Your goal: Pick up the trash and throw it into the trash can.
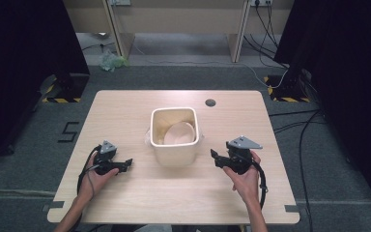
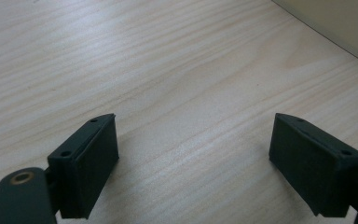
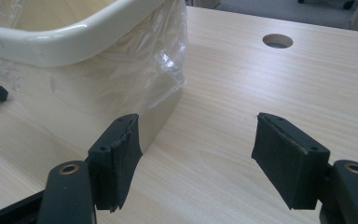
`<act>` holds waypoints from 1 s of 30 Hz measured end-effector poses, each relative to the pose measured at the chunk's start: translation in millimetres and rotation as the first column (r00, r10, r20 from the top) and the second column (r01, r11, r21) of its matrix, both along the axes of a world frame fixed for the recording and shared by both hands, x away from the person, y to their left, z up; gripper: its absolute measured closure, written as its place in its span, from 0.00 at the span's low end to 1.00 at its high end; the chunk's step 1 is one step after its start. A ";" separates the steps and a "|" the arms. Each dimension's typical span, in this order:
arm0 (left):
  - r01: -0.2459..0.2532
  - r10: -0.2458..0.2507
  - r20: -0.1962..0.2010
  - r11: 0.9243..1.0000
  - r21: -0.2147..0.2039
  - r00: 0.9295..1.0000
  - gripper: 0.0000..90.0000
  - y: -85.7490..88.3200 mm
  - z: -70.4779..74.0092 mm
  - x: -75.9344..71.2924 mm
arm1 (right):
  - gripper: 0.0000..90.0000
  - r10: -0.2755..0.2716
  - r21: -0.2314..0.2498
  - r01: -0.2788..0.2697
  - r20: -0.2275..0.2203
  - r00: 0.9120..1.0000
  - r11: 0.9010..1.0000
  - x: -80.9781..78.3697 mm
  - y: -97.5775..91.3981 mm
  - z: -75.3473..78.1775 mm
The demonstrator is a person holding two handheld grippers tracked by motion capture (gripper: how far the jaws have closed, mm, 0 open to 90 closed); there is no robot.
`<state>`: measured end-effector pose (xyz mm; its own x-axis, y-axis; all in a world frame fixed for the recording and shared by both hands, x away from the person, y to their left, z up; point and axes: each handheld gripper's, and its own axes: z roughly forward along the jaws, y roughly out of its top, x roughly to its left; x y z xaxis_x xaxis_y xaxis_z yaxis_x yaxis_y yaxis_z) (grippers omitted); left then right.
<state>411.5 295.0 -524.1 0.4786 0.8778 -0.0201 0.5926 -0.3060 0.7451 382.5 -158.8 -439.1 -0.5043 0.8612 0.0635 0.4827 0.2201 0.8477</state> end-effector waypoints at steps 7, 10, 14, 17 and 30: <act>0.000 0.000 0.000 1.000 0.000 1.000 0.16 0.0 0.0 0.0 | 0.35 0.004 0.000 -0.004 -0.013 1.000 1.000 -8.2 -0.7 -8.3; 0.000 0.000 0.000 1.000 0.000 1.000 0.16 0.0 0.0 0.0 | 0.35 0.007 0.002 -0.007 -0.013 1.000 1.000 -10.4 -1.6 -11.2; -0.001 0.001 0.000 1.000 0.000 1.000 0.16 -0.1 0.0 0.0 | 0.35 0.010 0.005 -0.010 -0.028 1.000 1.000 -14.8 -2.2 -16.8; -0.001 0.001 0.000 1.000 0.000 1.000 0.16 0.0 0.0 0.0 | 0.35 0.011 0.006 -0.011 -0.040 0.999 1.000 -18.7 -1.4 -22.8; 0.000 0.000 0.000 1.000 0.000 1.000 0.16 0.0 0.0 0.0 | 0.33 0.013 -0.041 -0.017 -0.098 0.995 0.999 -25.4 3.1 -50.1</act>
